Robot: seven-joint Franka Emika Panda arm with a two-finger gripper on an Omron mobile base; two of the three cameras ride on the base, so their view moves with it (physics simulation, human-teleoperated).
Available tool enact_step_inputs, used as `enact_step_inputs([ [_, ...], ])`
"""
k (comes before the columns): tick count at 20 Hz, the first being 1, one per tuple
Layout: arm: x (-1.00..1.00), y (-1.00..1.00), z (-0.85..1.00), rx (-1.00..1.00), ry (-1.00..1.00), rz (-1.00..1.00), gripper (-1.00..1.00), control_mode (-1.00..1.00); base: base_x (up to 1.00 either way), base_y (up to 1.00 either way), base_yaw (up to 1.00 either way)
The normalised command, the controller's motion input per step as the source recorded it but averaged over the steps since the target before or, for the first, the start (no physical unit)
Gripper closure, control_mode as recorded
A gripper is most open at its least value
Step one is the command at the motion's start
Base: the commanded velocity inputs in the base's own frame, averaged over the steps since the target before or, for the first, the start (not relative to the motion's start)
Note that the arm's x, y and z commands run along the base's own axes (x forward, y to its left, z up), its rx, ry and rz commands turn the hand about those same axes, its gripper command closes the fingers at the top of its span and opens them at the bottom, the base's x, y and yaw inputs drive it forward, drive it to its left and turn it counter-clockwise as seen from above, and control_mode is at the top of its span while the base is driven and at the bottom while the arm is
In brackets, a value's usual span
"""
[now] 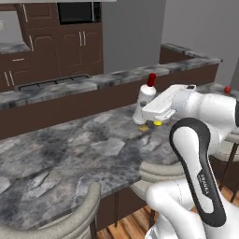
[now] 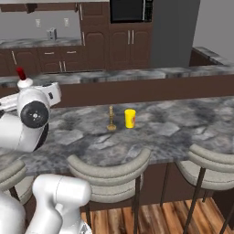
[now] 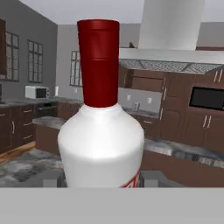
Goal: Open the cabinet directly in front. Then move the liquor and the cup to the dining counter with the candle on it.
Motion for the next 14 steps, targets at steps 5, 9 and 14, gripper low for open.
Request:
enact_step_inputs([
  [5,0.12,-0.03,-0.18,-0.05,0.21,-0.64,1.0,-1.0,0.0,0.0,0.0],
  [9,0.05,-0.01,-0.07,-0.07,0.17,-0.39,1.0,-1.0,0.0,0.0,0.0],
  [14,0.16,0.0,0.0,0.0,0.0,0.0,1.0,-1.0,0.0,0.0,0.0],
])
